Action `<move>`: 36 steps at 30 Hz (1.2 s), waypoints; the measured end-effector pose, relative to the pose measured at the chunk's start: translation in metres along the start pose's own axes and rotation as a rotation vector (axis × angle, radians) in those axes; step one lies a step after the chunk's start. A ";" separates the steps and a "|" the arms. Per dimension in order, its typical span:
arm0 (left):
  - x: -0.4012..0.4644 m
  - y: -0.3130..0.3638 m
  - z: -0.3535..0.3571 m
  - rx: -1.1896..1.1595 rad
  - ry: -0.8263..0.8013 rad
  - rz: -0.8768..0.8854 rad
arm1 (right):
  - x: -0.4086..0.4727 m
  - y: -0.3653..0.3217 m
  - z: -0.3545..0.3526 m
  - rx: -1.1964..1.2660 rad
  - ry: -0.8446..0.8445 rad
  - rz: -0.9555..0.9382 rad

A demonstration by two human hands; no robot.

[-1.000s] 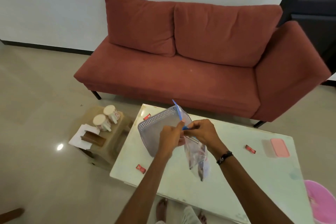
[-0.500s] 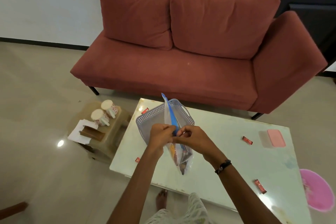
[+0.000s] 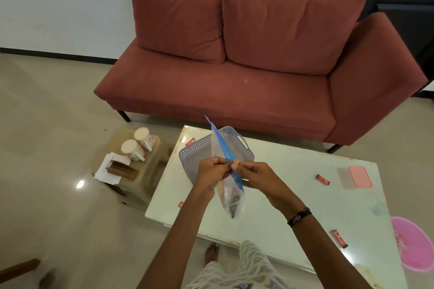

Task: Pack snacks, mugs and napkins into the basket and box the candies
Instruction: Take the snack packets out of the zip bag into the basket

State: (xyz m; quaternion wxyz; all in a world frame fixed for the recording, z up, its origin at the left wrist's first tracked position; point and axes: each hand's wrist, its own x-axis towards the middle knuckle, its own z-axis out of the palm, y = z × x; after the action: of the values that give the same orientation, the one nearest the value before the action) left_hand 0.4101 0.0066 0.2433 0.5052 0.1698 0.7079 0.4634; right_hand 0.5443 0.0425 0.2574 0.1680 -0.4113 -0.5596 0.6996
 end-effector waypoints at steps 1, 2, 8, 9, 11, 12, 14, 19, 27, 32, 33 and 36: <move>0.001 -0.001 0.000 0.001 -0.009 -0.005 | -0.001 0.000 0.000 -0.036 -0.020 -0.007; 0.000 -0.001 0.000 -0.004 -0.024 -0.007 | 0.000 0.000 0.001 -0.071 -0.031 -0.011; -0.006 0.000 -0.006 0.021 -0.070 0.039 | 0.006 0.002 0.005 -0.042 0.073 0.070; -0.007 0.002 -0.008 0.025 -0.078 0.052 | 0.007 0.002 0.005 -0.046 0.091 0.079; -0.009 0.004 -0.012 0.066 -0.074 0.091 | 0.007 0.001 0.006 -0.069 0.074 0.091; -0.010 0.005 -0.013 0.100 -0.059 0.116 | 0.007 0.001 0.006 -0.096 0.045 0.097; -0.010 0.004 -0.014 0.177 -0.028 0.170 | 0.008 0.000 0.009 -0.196 0.014 0.119; -0.009 -0.001 -0.011 0.284 -0.002 0.259 | 0.010 -0.004 0.014 -0.372 0.022 0.185; -0.008 0.008 -0.012 0.247 -0.038 0.253 | 0.006 0.003 0.015 -0.298 -0.081 0.109; -0.017 0.001 -0.015 0.417 -0.257 0.081 | 0.006 0.002 0.009 -0.230 0.024 0.022; -0.020 -0.002 -0.016 0.407 -0.302 0.063 | 0.005 0.003 0.009 -0.237 0.025 0.025; -0.024 -0.006 -0.020 0.368 -0.351 0.132 | 0.002 0.007 0.010 -0.253 0.026 0.075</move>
State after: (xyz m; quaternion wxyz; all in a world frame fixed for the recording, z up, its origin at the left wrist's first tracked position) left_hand 0.4038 -0.0230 0.2533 0.5495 0.3824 0.6692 0.3225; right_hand 0.5365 0.0352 0.2505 0.0960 -0.4589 -0.6253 0.6239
